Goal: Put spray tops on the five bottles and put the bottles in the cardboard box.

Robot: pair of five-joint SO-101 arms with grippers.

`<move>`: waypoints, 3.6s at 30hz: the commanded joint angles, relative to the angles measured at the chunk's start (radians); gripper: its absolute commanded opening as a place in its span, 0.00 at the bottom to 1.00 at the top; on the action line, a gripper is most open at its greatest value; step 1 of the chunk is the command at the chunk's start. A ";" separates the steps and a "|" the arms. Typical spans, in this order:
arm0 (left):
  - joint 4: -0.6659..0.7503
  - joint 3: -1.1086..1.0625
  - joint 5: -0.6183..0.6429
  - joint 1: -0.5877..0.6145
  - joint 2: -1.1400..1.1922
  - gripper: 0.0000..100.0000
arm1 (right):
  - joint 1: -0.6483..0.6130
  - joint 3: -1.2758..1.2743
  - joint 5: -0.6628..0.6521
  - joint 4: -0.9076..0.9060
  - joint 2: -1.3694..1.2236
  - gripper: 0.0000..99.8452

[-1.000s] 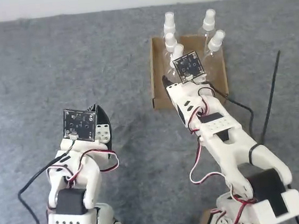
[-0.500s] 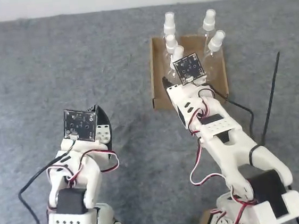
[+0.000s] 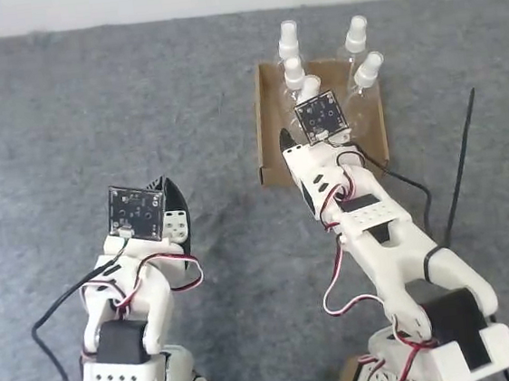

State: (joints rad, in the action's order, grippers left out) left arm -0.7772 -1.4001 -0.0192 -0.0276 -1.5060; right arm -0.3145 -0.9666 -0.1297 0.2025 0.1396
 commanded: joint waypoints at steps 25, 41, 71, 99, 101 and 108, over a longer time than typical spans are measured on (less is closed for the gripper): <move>0.025 0.004 -0.005 0.009 -0.020 0.01 | 0.008 -0.009 -0.014 -0.024 0.010 0.30; 0.025 0.004 -0.005 0.011 -0.020 0.01 | -0.021 -0.008 -0.014 -0.047 0.018 0.32; 0.044 0.004 0.000 0.003 -0.020 0.02 | -0.018 -0.459 -0.015 -0.377 0.817 0.32; 0.123 -0.156 -0.005 0.236 -0.021 0.01 | 0.140 -0.717 -0.167 -1.434 1.659 0.06; 0.123 -0.168 -0.006 0.299 -0.021 0.01 | 0.140 -0.717 -0.167 -1.435 1.662 0.01; 0.157 -0.291 -0.006 0.417 -0.012 0.01 | 0.140 -0.717 -0.167 -1.437 1.653 0.08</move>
State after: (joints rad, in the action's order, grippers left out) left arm -0.6406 -1.6916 -0.0238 0.3606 -1.5060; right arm -0.1841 -1.6648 -0.2831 -1.2321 1.7952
